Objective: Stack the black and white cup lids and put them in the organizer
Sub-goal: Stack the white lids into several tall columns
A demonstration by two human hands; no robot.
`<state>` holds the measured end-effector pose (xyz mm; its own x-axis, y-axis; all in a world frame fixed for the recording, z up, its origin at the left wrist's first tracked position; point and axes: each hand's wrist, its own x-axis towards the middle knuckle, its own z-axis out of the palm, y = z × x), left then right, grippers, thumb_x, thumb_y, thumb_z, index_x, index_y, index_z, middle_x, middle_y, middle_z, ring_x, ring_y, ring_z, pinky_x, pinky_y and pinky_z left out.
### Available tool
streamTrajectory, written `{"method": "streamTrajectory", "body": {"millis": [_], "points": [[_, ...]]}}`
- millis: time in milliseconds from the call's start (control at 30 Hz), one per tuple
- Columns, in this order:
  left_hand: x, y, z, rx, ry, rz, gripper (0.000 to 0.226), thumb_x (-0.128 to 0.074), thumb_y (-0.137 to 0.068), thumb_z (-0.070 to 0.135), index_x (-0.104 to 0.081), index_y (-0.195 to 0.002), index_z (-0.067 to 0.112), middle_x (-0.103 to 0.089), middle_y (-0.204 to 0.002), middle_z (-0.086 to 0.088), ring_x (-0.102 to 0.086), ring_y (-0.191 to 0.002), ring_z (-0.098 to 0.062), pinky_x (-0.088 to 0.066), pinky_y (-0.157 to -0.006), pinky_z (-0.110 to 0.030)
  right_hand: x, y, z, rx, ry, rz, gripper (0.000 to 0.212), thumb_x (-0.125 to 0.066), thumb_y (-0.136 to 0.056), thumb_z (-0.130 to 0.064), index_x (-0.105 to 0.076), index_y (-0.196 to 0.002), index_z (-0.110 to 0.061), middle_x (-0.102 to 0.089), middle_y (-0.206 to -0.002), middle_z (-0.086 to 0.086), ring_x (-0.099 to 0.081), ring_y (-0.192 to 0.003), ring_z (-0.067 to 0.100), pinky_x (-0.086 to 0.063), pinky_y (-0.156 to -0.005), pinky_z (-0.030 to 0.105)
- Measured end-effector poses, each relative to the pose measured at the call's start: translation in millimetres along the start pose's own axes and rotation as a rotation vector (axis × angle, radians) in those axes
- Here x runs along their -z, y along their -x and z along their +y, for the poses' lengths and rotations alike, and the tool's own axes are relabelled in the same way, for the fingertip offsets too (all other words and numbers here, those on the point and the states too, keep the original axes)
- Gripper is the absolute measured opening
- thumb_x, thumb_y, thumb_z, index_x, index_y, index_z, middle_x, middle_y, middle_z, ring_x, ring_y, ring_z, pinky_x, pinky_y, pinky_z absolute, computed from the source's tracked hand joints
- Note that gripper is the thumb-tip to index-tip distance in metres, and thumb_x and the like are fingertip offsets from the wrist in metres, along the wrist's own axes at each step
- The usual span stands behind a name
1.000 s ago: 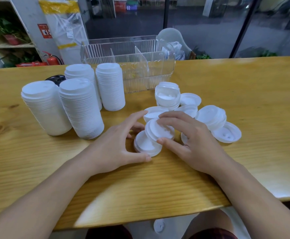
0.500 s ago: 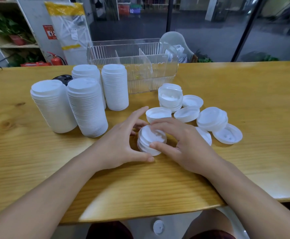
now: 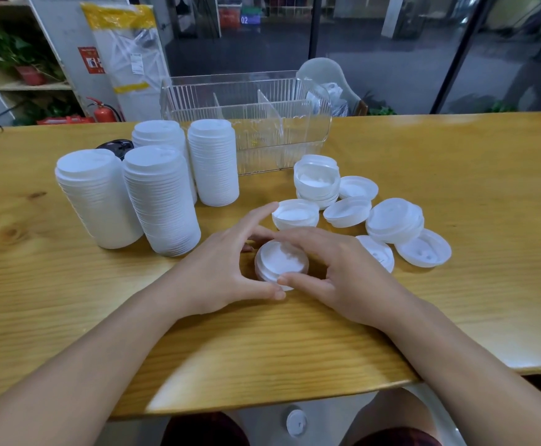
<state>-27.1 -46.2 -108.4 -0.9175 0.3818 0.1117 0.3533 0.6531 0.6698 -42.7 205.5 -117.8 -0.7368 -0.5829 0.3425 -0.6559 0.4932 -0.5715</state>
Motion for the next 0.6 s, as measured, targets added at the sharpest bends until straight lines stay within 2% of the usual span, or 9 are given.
{"method": "streamTrajectory", "body": {"millis": [100,300,433,600], "points": [[0.2,-0.1,1.5,0.003,-0.007,-0.001,0.124,-0.100,-0.076,0.049,-0.018,-0.168,0.059,-0.058,-0.144,0.040,-0.048,-0.133,0.021,-0.035,-0.105,-0.001,1.0,0.3,-0.9,0.015,0.002,0.005,0.057,-0.081,-0.098,-0.039,-0.061,-0.151,-0.028,-0.066,-0.144,-0.018,-0.061,-0.132,0.004,-0.052,-0.104,0.036],[0.3,1.2,2.6,0.022,0.010,-0.034,0.128,-0.096,-0.079,0.054,-0.005,-0.169,0.059,-0.053,-0.147,0.040,-0.044,-0.132,0.025,-0.032,-0.104,0.003,1.9,1.0,-0.2,0.018,-0.006,0.004,0.053,-0.079,-0.100,-0.037,-0.061,-0.149,-0.029,-0.066,-0.142,-0.019,-0.062,-0.131,0.007,-0.053,-0.102,0.038],[-0.5,-0.6,0.6,0.012,-0.003,-0.045,0.127,-0.096,-0.077,0.057,-0.008,-0.169,0.060,-0.053,-0.151,0.036,-0.044,-0.143,0.012,-0.039,-0.118,-0.022,0.6,1.8,0.6,0.019,0.010,0.001,0.054,-0.080,-0.099,-0.038,-0.061,-0.149,-0.027,-0.066,-0.144,-0.018,-0.062,-0.131,0.007,-0.053,-0.104,0.039],[-1.8,-1.2,-2.9,0.005,-0.017,-0.029,0.122,-0.097,-0.076,0.057,-0.018,-0.169,0.058,-0.054,-0.152,0.036,-0.044,-0.143,0.013,-0.039,-0.120,-0.024,-0.1,2.2,0.7,0.033,-0.011,-0.025,0.063,-0.079,-0.100,-0.036,-0.053,-0.157,-0.036,-0.063,-0.148,-0.021,-0.061,-0.133,0.005,-0.052,-0.105,0.037]]}}
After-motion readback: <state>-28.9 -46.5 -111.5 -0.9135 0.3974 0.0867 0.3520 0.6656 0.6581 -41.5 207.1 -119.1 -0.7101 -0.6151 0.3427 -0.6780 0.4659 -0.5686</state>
